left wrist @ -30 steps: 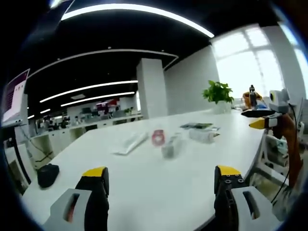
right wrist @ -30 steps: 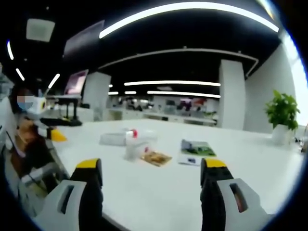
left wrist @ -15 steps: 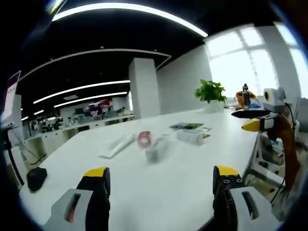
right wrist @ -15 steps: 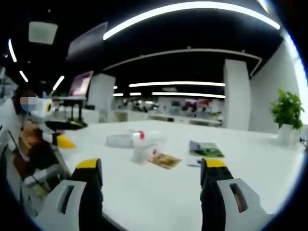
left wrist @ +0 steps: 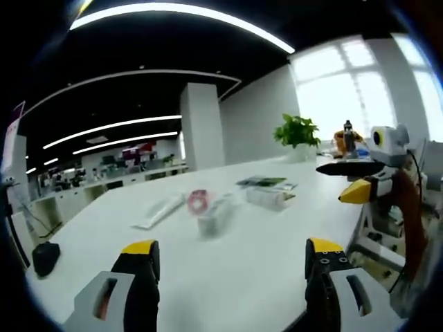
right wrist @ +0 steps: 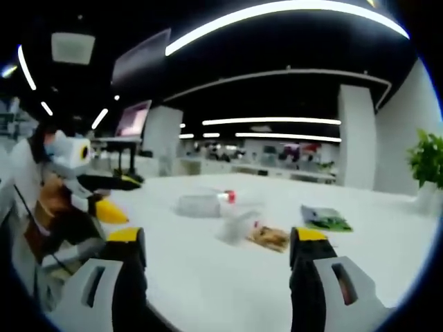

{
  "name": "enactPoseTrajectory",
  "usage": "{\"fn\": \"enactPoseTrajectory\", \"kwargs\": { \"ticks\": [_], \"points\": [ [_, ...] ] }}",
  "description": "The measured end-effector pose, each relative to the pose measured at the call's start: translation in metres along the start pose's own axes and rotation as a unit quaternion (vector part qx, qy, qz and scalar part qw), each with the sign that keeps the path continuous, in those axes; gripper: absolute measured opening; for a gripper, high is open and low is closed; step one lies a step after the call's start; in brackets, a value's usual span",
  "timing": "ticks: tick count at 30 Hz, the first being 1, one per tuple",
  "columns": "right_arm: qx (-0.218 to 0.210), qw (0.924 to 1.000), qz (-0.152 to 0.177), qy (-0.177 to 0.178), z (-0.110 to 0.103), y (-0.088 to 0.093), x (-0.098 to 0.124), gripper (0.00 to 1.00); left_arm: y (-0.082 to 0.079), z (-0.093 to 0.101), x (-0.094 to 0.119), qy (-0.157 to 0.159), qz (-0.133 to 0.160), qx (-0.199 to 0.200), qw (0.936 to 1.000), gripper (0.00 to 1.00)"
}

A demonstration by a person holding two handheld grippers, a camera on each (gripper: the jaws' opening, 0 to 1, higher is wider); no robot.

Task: Arrange the skincare products in the storage area until every visible bottle or jar stands upright without overlapping.

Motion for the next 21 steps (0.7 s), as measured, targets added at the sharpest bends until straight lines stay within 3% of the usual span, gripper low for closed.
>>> {"fn": "enactPoseTrajectory", "kwargs": {
  "ticks": [12,21],
  "points": [
    [-0.001,0.9986,-0.019,-0.049,-0.031,0.006,-0.023,0.84,-0.002,-0.003,-0.005,0.006,0.002,-0.003,1.0,0.87],
    [0.004,0.9985,-0.021,-0.051,-0.031,0.002,-0.027,0.84,-0.003,-0.001,-0.02,0.026,-0.012,-0.023,0.9993,0.87]
  ]
}}
Point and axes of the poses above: the point that each gripper's makers call its tool centre point, and the gripper's own axes: x roughly backward along the fingers, z roughly to its right, y roughly out of its underside, the point moved 5 cm from there along x, roughly backward along the fingers
